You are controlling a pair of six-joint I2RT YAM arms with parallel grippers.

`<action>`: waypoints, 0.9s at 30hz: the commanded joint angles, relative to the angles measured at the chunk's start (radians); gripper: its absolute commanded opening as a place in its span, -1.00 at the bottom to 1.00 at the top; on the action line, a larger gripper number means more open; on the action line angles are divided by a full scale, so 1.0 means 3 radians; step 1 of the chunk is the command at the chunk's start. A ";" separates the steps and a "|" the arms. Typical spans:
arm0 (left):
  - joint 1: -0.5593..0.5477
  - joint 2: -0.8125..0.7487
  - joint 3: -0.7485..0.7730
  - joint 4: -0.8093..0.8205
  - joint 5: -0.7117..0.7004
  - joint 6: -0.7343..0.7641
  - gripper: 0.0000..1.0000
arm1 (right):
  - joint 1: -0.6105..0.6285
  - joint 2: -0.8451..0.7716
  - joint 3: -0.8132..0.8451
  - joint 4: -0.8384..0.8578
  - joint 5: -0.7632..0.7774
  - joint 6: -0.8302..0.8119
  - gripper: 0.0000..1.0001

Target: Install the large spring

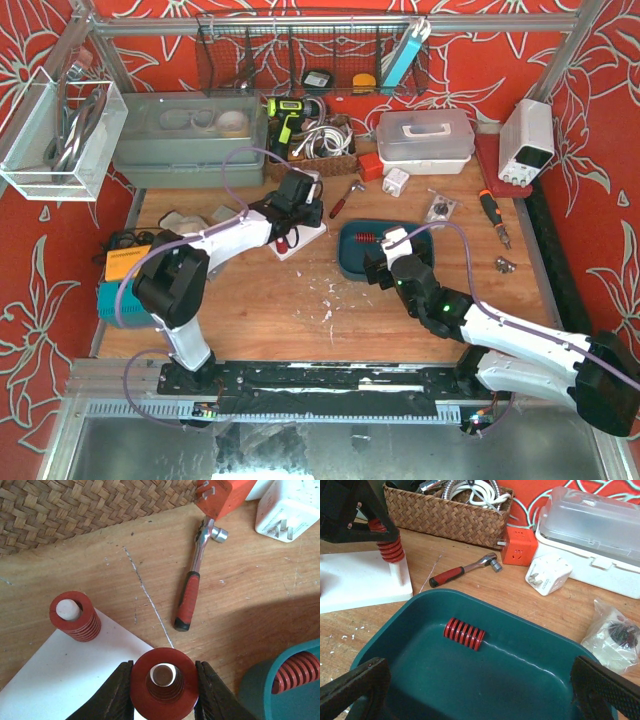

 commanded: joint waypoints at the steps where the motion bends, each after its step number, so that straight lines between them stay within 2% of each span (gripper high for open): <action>1: 0.0013 0.0065 0.0106 0.0003 0.0015 0.0053 -0.88 | -0.0030 0.0000 -0.0017 -0.0009 -0.0050 0.0063 0.97; 17: 0.0014 0.0318 0.0152 0.0052 -0.0065 0.0094 -0.67 | -0.0058 0.0016 -0.0027 0.0008 -0.0091 0.0092 0.96; 27: 0.0013 0.0325 0.0173 0.0057 0.0081 0.0101 0.01 | -0.0078 0.0023 -0.0046 0.0028 -0.0095 0.0101 0.97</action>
